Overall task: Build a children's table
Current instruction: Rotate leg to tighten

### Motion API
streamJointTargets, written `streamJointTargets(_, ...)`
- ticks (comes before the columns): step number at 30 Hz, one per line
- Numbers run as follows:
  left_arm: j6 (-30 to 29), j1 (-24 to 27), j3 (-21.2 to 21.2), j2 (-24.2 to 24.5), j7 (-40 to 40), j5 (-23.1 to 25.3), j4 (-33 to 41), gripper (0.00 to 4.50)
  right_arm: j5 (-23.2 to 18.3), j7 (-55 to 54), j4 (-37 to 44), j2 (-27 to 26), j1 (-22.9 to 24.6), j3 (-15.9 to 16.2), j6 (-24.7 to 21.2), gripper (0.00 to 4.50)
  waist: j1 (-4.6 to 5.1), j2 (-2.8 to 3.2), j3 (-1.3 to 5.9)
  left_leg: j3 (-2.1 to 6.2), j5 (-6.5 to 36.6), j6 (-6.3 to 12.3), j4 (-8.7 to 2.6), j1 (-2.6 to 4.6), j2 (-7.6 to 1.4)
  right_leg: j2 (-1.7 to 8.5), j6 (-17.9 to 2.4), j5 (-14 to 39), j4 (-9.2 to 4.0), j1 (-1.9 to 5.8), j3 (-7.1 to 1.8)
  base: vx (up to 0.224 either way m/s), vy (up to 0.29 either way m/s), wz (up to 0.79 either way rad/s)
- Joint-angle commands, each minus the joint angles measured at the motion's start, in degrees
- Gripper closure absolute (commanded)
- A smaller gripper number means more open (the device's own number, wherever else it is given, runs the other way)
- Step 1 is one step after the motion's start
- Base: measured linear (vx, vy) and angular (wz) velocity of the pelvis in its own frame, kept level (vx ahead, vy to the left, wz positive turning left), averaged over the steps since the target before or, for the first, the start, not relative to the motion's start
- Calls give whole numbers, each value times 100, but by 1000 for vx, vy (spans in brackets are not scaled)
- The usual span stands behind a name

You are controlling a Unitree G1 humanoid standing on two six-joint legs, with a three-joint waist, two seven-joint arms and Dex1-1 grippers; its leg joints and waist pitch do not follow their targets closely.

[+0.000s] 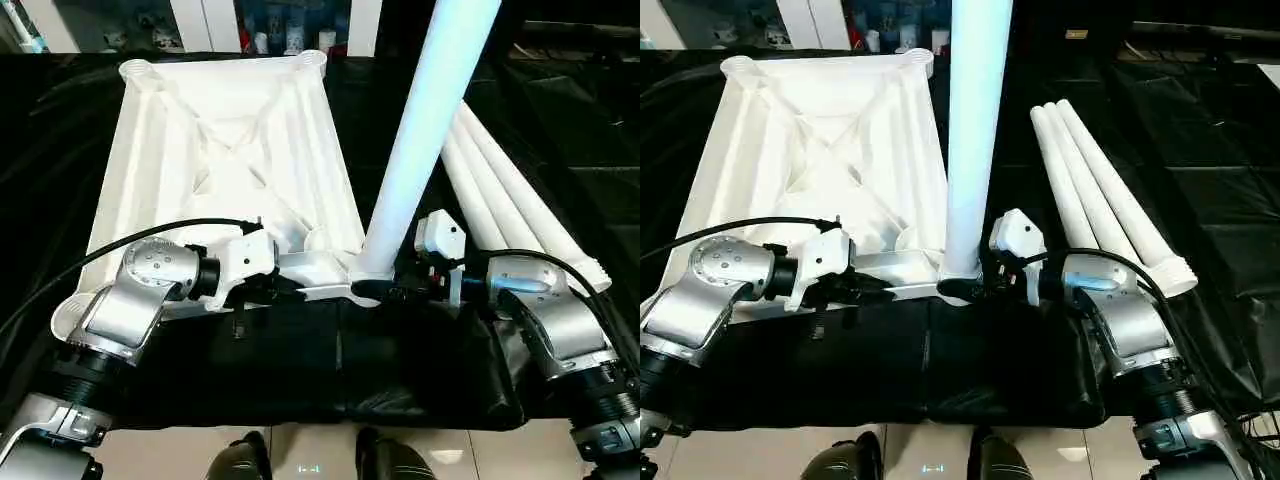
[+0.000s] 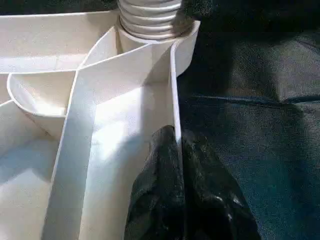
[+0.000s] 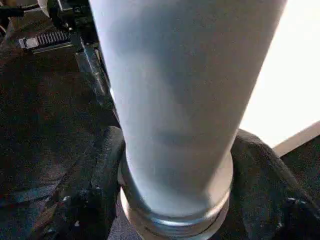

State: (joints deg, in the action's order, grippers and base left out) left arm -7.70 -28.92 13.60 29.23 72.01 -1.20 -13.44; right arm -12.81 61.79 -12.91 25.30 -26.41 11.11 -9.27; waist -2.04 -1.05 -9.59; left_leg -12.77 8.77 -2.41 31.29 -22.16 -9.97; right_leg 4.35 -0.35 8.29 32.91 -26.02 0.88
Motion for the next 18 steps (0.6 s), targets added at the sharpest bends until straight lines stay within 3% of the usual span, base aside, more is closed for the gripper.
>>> streamJointTargets(1, 70, 56, 26, -149, -26, -290, 18, 450, 53, 42, -89, -74, 112, 136, -19, 180, -3, -72, 365, 135, 996, 724, -270, 117, -290, 302, -1404, 1161, -284, 328, -197, 0, 0, 0)
streamJointTargets(8, -105, -85, 38, -402, -731, 97, -303, 450, 73, -551, -335, -399, 359, 10, -184, 181, 7, -79, 330, 156, 1331, 555, -301, 125, -293, 317, -1214, 1875, -364, 295, -205, 0, 0, 0)
streamJointTargets(12, -479, -278, -1, -795, -1511, 336, -529, 450, 311, -1708, -738, -922, 348, -196, -159, 181, 20, -69, 304, 193, 1725, 330, -342, 148, -292, 335, -972, 2689, -451, 248, -207, 0, 0, 0)
streamJointTargets(18, -900, -527, -35, -1246, -2381, 576, -862, 450, 508, -3061, -1137, -1628, 196, -428, -240, 182, 59, -64, 292, 234, 2056, 126, -371, 157, -267, 345, -679, 3358, -532, 191, -203, 0, 0, 0)
